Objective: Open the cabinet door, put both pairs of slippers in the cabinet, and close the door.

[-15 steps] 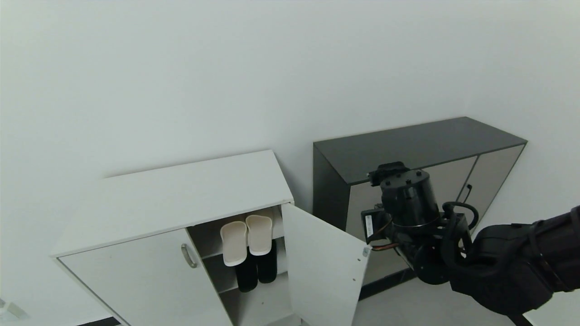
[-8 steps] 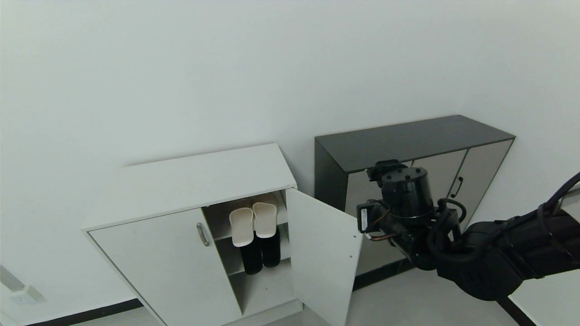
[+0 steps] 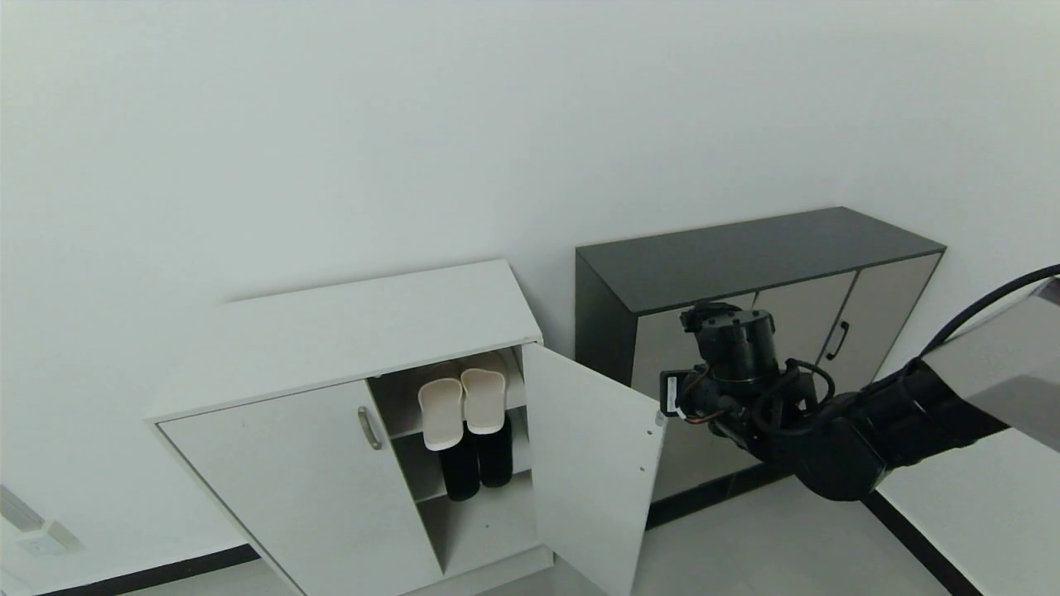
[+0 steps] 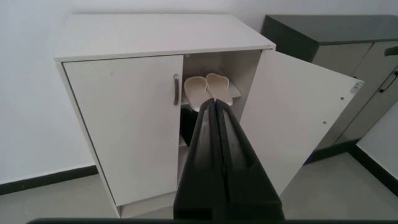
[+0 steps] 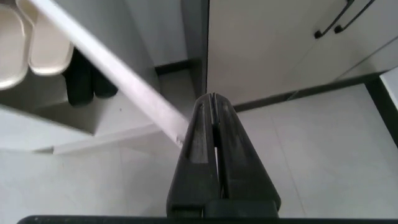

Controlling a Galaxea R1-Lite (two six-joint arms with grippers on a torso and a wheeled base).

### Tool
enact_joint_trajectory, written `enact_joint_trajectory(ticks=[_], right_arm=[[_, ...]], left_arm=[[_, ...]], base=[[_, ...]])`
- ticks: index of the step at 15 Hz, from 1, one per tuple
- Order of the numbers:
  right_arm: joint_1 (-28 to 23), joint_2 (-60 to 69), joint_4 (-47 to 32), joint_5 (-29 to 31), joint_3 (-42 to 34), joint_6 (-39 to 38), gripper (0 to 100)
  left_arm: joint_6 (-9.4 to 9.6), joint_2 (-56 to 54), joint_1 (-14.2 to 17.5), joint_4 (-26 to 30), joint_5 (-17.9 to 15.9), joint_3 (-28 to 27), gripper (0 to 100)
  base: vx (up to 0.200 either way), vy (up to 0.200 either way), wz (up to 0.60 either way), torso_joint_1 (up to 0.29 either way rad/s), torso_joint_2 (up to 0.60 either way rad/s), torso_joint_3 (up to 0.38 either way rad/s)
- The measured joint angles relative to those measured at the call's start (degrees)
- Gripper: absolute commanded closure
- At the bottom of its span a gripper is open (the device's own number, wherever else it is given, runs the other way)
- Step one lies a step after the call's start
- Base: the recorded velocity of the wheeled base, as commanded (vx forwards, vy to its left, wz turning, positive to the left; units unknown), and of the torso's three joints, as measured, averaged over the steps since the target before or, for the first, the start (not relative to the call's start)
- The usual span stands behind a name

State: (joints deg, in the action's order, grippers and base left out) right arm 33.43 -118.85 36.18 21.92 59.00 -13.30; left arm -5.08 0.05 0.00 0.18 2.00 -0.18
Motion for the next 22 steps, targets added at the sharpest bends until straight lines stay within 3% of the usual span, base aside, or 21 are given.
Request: enact_joint_trajectory(ticks=[11,22], right_arm=[[-2.5,-9.5,3.3,-0.7,4.3,-0.6,100],[1.0,-10.2,4.0,-1.1,2.8,-0.7,100]], left_arm=[[0.02,0.0,0.0,0.0,0.0,0.0,100],[0.00,0.0,-0.1,0.0,0.0,0.0,100]], base=[[0.000,0.000,0.00,0.000,0.00,0.000],[0.000,0.000,0.00,0.000,0.00,0.000]])
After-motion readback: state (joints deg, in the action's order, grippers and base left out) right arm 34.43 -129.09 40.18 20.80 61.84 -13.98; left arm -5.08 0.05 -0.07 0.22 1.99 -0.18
